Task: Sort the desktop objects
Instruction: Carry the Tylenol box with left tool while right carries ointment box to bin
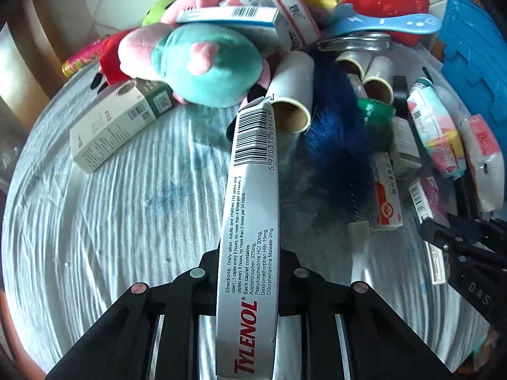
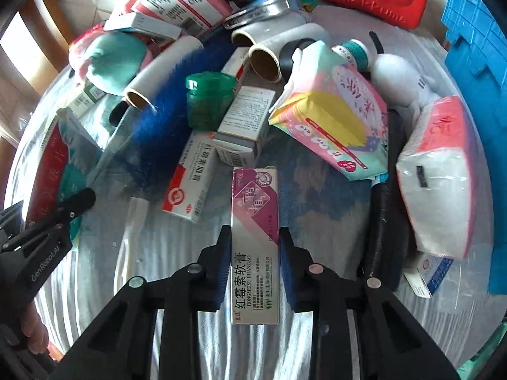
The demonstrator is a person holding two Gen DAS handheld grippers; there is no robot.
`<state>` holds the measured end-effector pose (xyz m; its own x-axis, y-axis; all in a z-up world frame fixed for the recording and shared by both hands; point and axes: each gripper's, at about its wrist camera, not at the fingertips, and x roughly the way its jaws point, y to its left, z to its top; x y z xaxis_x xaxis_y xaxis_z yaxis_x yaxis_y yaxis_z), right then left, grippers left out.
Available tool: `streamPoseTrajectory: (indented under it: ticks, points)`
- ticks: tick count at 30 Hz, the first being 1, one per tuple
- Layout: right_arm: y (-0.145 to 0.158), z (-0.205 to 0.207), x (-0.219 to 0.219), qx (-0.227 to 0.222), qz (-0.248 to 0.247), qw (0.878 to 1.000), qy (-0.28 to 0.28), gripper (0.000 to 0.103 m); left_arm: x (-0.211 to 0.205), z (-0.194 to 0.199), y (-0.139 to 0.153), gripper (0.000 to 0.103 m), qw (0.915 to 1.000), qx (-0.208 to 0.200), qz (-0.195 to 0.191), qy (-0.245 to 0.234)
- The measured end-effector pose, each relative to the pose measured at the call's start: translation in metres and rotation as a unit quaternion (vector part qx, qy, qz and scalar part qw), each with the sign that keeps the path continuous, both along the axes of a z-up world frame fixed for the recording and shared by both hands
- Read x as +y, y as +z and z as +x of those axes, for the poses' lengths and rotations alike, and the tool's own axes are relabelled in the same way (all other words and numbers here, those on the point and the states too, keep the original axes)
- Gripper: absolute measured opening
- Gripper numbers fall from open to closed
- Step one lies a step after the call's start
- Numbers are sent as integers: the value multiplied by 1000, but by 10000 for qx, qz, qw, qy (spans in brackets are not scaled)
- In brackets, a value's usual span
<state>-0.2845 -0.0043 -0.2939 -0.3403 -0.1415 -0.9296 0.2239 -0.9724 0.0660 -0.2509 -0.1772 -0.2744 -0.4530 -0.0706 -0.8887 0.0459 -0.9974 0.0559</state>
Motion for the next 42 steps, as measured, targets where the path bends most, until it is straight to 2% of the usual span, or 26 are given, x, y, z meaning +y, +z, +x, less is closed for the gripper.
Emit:
streamPoseTrajectory:
  ticks: [5, 11, 16, 25, 35, 42]
  points:
    - [31, 6, 2, 321, -158, 9994, -8, 28, 5, 18, 41, 19, 9986, 493, -188, -40]
    - [66, 10, -5, 688, -355, 9970, 62, 28, -2, 17, 78, 19, 9955, 939, -97, -58]
    - [101, 19, -23, 989, -401, 9941, 196, 28, -5, 18, 100, 19, 9937, 1111, -132, -41]
    - [152, 46, -22, 1456, -284, 9889, 116, 28, 6, 31, 127, 19, 9903, 1366, 23, -239]
    - [187, 64, 10, 1835, -229, 9827, 51, 28, 47, 42, 152, 19, 9858, 1622, 90, -417]
    - [226, 72, 66, 2361, -315, 9709, 245, 28, 107, 49, 186, 19, 9784, 2051, 50, -244]
